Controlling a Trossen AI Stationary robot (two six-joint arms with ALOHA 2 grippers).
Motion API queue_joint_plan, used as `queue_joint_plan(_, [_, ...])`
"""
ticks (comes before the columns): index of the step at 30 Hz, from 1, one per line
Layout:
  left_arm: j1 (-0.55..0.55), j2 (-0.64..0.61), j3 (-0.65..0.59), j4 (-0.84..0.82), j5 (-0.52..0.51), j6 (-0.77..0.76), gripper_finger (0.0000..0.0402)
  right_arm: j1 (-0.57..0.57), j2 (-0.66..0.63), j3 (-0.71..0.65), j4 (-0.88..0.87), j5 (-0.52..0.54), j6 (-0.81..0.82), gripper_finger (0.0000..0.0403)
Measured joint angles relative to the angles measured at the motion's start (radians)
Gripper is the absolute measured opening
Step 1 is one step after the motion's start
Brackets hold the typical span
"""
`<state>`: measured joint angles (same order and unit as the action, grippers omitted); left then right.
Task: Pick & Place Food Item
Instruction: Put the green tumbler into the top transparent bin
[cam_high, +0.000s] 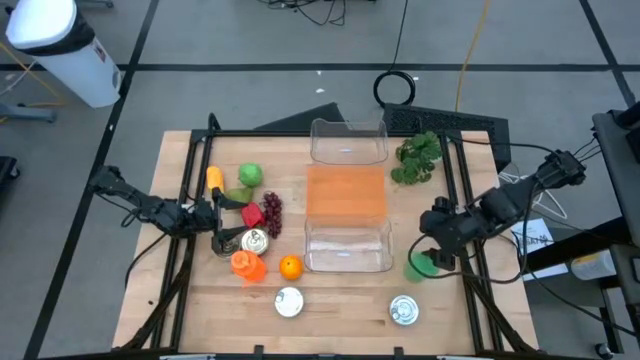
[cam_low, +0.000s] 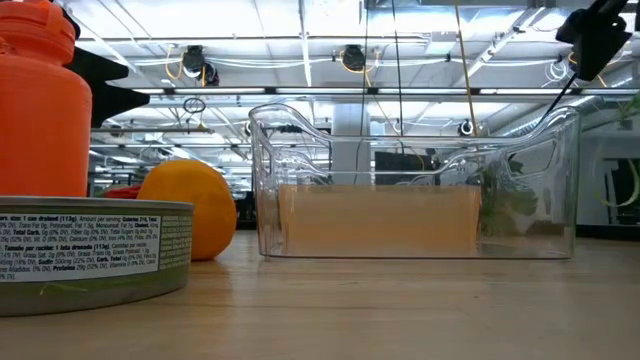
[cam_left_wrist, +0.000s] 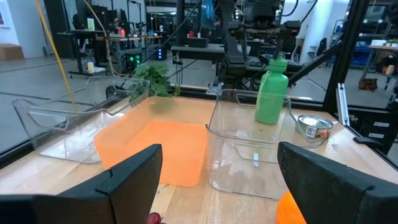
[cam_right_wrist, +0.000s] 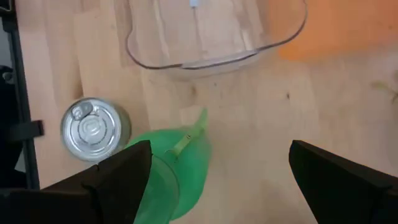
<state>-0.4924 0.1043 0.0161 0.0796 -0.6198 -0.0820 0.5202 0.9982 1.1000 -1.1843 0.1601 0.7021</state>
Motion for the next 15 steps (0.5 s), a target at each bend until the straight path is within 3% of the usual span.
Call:
queue_joint_plan(7, [0.0, 0.0, 0.0, 0.0, 0.0, 0.0, 0.0333, -0.002, -0.025, 0.0, 0.006, 0.059, -0.014, 0.0359])
queue_joint_plan(15, [0.0, 0.0, 0.0, 0.0, 0.0, 0.0, 0.0333, -0.001, -0.058, 0.011, 0.003, -0.08, 0.088, 0.0359])
